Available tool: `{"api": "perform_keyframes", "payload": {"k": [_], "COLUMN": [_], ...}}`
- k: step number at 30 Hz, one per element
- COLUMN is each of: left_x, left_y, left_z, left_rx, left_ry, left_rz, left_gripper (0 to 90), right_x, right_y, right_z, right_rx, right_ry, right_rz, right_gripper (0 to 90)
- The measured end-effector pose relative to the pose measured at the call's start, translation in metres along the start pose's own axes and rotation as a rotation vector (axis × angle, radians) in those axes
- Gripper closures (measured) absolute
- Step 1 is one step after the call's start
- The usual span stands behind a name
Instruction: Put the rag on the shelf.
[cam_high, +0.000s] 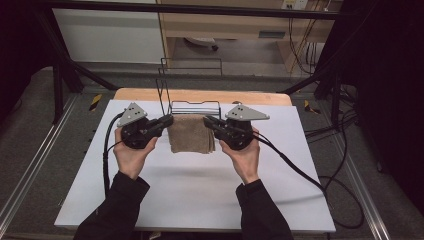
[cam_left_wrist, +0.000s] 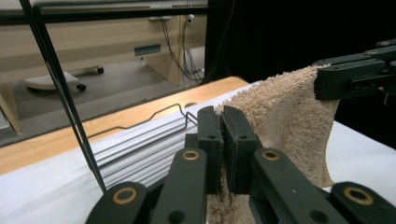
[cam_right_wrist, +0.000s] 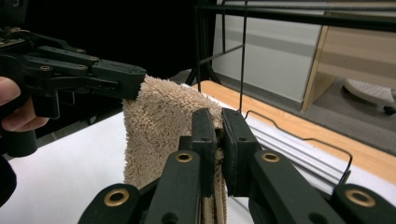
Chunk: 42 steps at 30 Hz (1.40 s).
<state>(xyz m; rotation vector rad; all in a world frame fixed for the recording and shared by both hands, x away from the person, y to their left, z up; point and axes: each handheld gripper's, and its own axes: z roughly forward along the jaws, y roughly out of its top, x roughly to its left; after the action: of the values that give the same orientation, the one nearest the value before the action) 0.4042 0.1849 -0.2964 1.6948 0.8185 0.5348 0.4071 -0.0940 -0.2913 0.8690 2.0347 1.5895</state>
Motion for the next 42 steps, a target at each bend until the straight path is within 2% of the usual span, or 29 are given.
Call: {"api": "perform_keyframes", "payload": {"k": [10,21,42], "left_x": [0.001,0.008,0.017], "left_y": [0.014,0.031,0.077], "left_z": [0.002,0.004,0.01], "left_rx": [-0.053,-0.088,-0.147], "left_ry": [0.011,0.02,0.048], "left_rz": [0.006,0.008,0.039], "left_gripper": [86.0,86.0,86.0], "right_x": [-0.004,-0.006,-0.018], "right_y": [0.015,0.03,0.073], "right_z": [0.0,0.001,0.006], "right_rx": [-0.045,-0.07,-0.135], "right_ry": [-0.022,-0.034,-0.08], "right_rz": [-0.01,-0.034,-0.067], "right_gripper": [84.6,84.7,84.7]}}
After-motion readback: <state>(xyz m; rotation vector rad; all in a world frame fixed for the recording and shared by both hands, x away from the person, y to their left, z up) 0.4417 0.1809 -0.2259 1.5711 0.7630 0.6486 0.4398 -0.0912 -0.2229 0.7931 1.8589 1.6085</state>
